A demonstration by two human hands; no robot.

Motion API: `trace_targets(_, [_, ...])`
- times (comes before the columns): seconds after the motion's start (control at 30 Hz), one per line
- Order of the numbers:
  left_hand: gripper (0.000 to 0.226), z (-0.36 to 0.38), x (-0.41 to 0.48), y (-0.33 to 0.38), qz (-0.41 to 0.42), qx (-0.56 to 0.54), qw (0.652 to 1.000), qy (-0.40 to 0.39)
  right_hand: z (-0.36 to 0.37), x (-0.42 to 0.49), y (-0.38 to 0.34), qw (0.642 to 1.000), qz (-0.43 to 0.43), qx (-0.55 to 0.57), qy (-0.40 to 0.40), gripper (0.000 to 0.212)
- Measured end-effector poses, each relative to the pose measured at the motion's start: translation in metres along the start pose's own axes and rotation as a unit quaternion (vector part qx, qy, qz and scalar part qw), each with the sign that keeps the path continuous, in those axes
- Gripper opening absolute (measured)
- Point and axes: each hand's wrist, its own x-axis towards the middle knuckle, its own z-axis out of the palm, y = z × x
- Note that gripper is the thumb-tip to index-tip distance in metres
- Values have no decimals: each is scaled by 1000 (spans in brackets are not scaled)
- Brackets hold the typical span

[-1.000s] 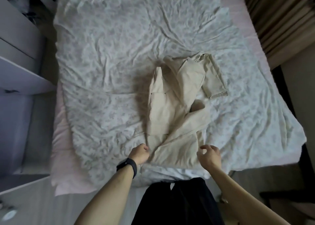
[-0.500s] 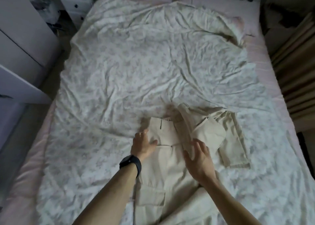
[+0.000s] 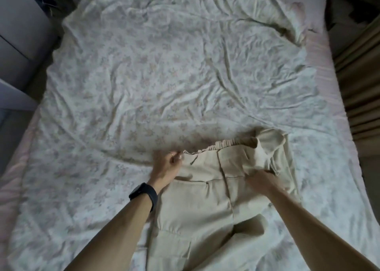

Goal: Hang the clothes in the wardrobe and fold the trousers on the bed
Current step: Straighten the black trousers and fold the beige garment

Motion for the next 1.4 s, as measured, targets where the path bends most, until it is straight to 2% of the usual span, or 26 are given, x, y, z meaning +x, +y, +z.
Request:
trace_targets(0.07, [18, -3, -17, 9, -9, -7, 1000, -8, 6, -17, -11, 993, -31, 30, 109, 39])
trace_targets(0.13, [9, -8, -33, 19, -32, -43, 998, -17, 13, -36, -26, 974, -98, 72, 192, 37])
trace_targets(0.2, [12, -15, -48, 26, -49, -68, 996, -11, 16, -51, -38, 953, -155, 87, 247, 51])
trace_targets(0.27, [18, -21, -62, 28, -62, -100, 993, -6, 6, -53, -44, 938, -166, 94, 289, 75])
trace_targets(0.3, [18, -23, -68, 28, -67, -111, 991, -11, -3, -50, -47, 937, -166, 108, 288, 89])
trace_targets(0.37, [21, -28, -77, 25, -65, -122, 990, -21, -30, -35, -55, 945, -178, 154, 228, 114])
trace_targets(0.43, [25, -34, -84, 22, -65, -135, 989, -7, -54, -13, -68, 950, -219, 177, 133, 122])
trace_targets(0.47, [25, -35, -86, 23, -70, -149, 986, -1, -64, -4, -74, 954, -228, 176, 83, 116])
trace_targets(0.53, [20, -40, -92, 23, -76, -157, 985, 8, -69, 4, -85, 964, -224, 135, 47, 82])
trace_targets(0.6, [15, -46, -104, 23, -77, -158, 984, 13, -62, -4, -94, 967, -222, 97, 79, 40])
trace_targets(0.63, [10, -47, -111, 24, -76, -162, 984, 11, -55, -11, -95, 964, -222, 105, 100, 30])
trace_targets(0.7, [11, -48, -129, 30, -63, -136, 989, -6, -41, -41, -94, 949, -219, 162, 161, 28])
trace_targets(0.77, [14, -41, -153, 40, -31, -117, 993, -15, -27, -88, -86, 926, -210, 246, 193, 42])
trace_targets(0.8, [13, -34, -163, 48, -17, -116, 993, -10, -21, -117, -81, 917, -192, 314, 152, 56])
trace_targets(0.87, [9, -21, -187, 67, -13, -137, 990, -17, -14, -182, -67, 876, -136, 463, 3, 75])
trace_targets(0.93, [16, -4, -208, 81, -26, -166, 984, -66, -5, -226, -52, 836, -138, 521, -103, 70])
trace_targets(0.97, [18, 5, -223, 94, -27, -168, 981, -97, -4, -248, -38, 819, -151, 543, -105, 63])
trace_targets(1.03, [12, 24, -239, 102, -32, -159, 975, -149, 0, -268, -20, 796, -157, 582, -62, 42])
trace_targets(1.1, [34, 36, -249, 104, -27, -184, 966, -180, 2, -274, -4, 817, -137, 560, 18, 13])
trace_targets(1.13, [44, 37, -257, 113, -24, -186, 961, -203, -1, -285, 13, 823, -125, 551, 58, 9])
trace_targets(1.2, [43, 36, -259, 120, -31, -170, 962, -213, -7, -298, 33, 829, -123, 539, 84, 20])
trace_targets(1.3, [36, 25, -249, 138, -15, -112, 979, -170, -15, -324, 66, 839, -97, 518, 138, 17])
trace_targets(1.4, [48, 20, -232, 167, 22, -41, 989, -137, -14, -350, 98, 827, -70, 525, 186, 27])
